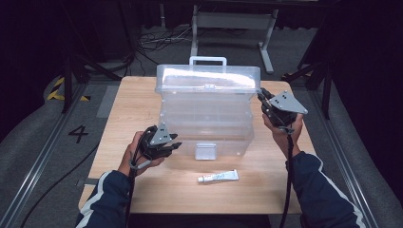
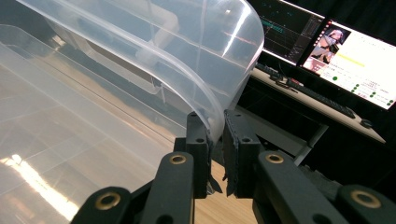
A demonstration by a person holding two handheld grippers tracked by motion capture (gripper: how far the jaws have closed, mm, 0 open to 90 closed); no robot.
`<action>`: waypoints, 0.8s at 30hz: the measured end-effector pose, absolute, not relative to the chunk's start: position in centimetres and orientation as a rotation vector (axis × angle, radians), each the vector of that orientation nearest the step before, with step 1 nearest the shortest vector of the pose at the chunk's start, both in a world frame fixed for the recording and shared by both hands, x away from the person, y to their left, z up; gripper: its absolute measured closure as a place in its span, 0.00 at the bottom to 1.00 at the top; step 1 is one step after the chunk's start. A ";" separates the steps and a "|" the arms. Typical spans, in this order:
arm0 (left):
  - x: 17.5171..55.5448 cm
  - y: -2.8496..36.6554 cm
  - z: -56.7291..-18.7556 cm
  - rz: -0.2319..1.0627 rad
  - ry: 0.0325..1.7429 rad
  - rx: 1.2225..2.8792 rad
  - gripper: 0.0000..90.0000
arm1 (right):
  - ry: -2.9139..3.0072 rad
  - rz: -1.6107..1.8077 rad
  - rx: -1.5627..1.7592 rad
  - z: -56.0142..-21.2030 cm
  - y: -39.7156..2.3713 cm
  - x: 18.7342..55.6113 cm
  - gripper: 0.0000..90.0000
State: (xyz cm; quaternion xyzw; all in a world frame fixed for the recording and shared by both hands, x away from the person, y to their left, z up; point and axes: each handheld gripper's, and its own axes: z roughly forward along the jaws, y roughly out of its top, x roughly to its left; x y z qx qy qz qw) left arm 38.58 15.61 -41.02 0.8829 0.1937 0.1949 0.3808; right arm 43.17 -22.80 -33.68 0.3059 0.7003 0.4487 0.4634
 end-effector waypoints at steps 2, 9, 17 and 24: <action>38.7 15.7 -41.0 0.494 0.479 2.253 0.74 | 1.713 1.113 0.763 -33.6 -22.8 43.5 0.91; 38.7 15.8 -41.1 0.500 0.461 2.251 0.74 | 1.665 1.136 0.779 -33.5 -22.6 44.3 0.93; 38.8 16.0 -41.2 0.470 0.476 2.221 0.74 | 1.657 1.141 0.787 -33.1 -22.6 45.2 0.94; 38.7 16.1 -41.3 0.474 0.485 2.208 0.74 | 1.660 1.137 0.793 -32.8 -22.5 45.8 0.94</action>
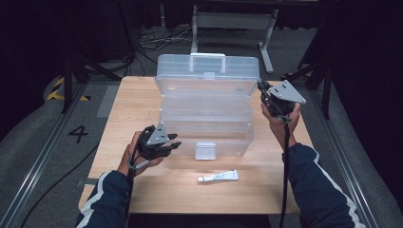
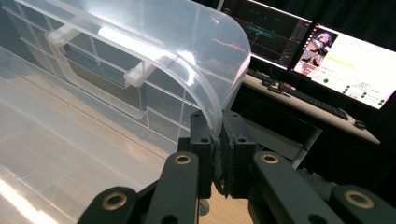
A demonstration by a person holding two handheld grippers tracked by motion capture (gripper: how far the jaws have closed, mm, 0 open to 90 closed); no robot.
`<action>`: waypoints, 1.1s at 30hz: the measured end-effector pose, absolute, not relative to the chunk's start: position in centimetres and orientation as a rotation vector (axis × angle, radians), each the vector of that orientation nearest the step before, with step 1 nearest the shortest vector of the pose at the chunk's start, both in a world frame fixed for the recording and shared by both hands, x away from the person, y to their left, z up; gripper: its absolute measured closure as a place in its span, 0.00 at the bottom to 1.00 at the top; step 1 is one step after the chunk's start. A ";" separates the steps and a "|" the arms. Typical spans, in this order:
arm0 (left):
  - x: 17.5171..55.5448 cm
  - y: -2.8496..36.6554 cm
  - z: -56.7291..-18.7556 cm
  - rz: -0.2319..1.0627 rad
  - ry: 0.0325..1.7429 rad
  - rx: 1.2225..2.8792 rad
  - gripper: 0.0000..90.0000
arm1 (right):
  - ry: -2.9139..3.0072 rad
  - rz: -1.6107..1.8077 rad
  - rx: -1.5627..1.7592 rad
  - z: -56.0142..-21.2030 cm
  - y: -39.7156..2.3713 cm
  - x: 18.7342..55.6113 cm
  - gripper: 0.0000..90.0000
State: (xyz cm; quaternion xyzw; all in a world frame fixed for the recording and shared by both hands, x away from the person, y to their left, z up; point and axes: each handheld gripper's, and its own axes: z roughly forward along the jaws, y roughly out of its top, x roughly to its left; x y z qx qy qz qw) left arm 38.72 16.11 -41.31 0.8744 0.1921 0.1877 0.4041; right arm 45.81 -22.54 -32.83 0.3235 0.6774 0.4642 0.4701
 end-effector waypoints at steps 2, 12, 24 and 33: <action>38.7 16.1 -41.3 0.474 0.489 2.206 0.74 | 1.668 1.142 0.799 -32.6 -22.6 46.1 0.94; 38.9 16.2 -41.3 0.447 0.497 2.199 0.74 | 1.718 1.144 0.829 -31.5 -22.7 47.7 0.94; 39.0 16.3 -41.3 0.433 0.492 2.192 0.75 | 1.773 1.146 0.848 -30.6 -23.0 49.0 0.94; 39.0 16.4 -41.4 0.429 0.494 2.184 0.74 | 1.794 1.156 0.861 -30.2 -23.1 49.7 0.94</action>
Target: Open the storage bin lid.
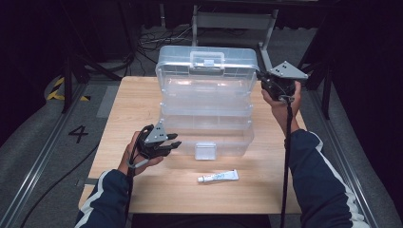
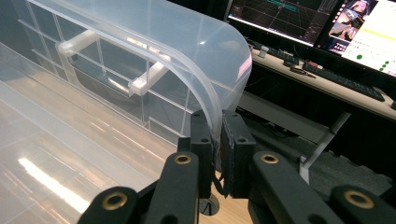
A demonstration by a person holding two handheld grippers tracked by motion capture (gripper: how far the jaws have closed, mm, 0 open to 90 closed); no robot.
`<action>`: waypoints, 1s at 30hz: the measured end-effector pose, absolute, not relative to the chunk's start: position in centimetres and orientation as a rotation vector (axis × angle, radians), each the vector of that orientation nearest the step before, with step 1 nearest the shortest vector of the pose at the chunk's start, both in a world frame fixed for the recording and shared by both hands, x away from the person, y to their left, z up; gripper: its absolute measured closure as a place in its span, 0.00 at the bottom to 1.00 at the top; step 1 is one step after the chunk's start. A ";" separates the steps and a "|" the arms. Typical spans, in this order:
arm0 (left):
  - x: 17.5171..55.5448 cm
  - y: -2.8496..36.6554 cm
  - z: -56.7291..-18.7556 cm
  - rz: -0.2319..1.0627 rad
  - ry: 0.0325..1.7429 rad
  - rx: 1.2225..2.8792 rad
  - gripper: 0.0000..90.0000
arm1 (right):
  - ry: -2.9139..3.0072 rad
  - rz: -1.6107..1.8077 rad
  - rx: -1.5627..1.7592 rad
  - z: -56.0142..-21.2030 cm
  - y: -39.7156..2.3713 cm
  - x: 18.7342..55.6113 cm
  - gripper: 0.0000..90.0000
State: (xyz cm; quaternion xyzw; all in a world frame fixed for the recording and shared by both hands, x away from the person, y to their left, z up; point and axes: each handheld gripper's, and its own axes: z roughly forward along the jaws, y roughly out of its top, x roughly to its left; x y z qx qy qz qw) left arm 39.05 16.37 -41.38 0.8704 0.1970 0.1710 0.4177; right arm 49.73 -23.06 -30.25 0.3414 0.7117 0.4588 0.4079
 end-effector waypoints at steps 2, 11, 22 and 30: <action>39.1 16.4 -41.4 0.423 0.496 2.181 0.75 | 1.792 1.158 0.864 -30.3 -23.1 49.8 0.94; 39.1 16.4 -41.4 0.420 0.496 2.180 0.74 | 1.792 1.171 0.894 -30.0 -23.1 50.7 0.94; 39.0 16.3 -41.4 0.429 0.500 2.180 0.74 | 1.812 1.178 0.922 -29.7 -23.1 51.7 0.94; 39.0 16.3 -41.4 0.428 0.500 2.177 0.74 | 1.817 1.180 0.954 -29.4 -23.1 52.8 0.95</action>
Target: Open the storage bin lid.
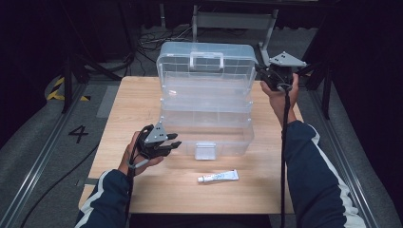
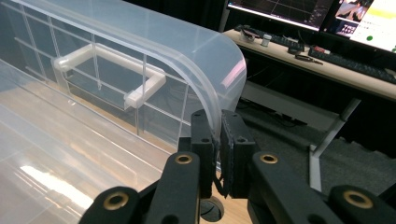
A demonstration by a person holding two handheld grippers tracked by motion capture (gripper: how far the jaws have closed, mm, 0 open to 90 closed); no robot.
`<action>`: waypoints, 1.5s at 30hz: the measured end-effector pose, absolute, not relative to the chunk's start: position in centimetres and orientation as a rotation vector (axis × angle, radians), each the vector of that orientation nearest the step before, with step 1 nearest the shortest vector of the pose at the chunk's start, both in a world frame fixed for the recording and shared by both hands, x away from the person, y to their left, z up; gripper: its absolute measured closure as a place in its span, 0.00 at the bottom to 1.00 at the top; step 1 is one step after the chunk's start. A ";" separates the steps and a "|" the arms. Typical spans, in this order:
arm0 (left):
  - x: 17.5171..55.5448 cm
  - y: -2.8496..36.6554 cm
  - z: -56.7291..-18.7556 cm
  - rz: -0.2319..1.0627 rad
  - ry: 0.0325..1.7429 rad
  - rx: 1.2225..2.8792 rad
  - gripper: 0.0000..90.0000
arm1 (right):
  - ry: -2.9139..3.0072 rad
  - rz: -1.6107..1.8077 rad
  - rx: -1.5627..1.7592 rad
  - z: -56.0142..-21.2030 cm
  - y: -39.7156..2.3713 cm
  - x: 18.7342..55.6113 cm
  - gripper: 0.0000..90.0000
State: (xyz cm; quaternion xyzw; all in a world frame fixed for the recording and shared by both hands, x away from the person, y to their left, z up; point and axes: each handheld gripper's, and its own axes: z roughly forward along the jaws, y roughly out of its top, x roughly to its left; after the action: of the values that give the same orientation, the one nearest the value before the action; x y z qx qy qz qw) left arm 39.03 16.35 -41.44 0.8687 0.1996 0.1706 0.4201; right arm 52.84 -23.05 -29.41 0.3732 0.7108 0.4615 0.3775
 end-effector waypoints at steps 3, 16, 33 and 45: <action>39.0 16.3 -41.4 0.429 0.498 2.179 0.74 | 1.825 1.187 0.974 -29.3 -23.1 53.5 0.95; 39.0 16.3 -41.5 0.432 0.500 2.174 0.74 | 1.832 1.214 1.039 -29.3 -23.2 55.8 0.95; 39.0 16.3 -41.5 0.417 0.506 2.163 0.74 | 1.894 1.168 1.097 -29.4 -22.9 59.5 0.94; 38.9 16.3 -41.6 0.427 0.512 2.164 0.73 | 1.895 1.139 1.143 -30.2 -22.5 61.8 0.93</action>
State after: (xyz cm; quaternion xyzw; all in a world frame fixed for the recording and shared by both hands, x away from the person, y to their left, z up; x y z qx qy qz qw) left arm 38.91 16.25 -41.55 0.8653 0.2048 0.1708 0.4245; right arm 61.79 -22.48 -30.16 0.4349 0.7213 0.4335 0.3205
